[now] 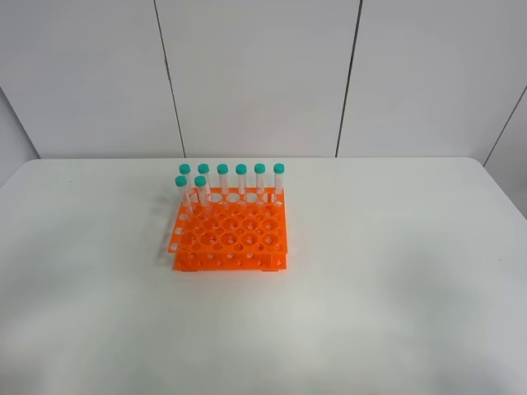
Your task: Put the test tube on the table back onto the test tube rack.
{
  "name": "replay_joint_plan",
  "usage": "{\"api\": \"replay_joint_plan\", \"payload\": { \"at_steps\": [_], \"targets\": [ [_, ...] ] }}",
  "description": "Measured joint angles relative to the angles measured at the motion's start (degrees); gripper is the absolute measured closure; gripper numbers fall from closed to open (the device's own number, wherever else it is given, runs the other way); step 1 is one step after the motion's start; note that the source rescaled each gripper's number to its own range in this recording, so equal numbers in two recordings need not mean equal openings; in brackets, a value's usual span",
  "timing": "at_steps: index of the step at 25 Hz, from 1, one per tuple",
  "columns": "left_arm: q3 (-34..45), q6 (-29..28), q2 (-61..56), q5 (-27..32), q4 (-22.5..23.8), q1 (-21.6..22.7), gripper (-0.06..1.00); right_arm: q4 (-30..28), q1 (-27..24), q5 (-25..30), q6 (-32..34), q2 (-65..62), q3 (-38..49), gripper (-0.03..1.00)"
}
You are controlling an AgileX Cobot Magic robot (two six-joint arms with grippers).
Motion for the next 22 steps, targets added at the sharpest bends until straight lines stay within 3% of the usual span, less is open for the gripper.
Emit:
{"api": "replay_joint_plan", "payload": {
  "at_steps": [22],
  "targets": [
    [0.7, 0.2, 0.0, -0.7, 0.4, 0.0, 0.49, 0.1, 0.0, 0.0, 0.0, 0.0, 0.0, 0.97]
  ]
}}
